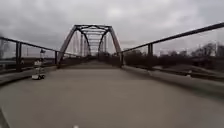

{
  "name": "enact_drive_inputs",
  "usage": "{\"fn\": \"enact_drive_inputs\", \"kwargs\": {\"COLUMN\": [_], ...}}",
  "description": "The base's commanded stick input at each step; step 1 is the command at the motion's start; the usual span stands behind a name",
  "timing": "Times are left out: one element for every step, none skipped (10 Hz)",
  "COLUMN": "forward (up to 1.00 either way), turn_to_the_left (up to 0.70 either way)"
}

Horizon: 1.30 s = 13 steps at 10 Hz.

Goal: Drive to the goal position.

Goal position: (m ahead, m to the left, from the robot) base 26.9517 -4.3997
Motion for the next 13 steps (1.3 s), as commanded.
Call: {"fn": "enact_drive_inputs", "kwargs": {"forward": [0.70,0.70,0.70,0.70,0.70,0.70,0.70,0.70,0.70,0.70,0.70,0.70,0.70], "turn_to_the_left": [0.00,0.00,0.00,0.00,0.00,0.00,0.00,0.00,0.00,0.00,0.00,0.00,0.00]}}
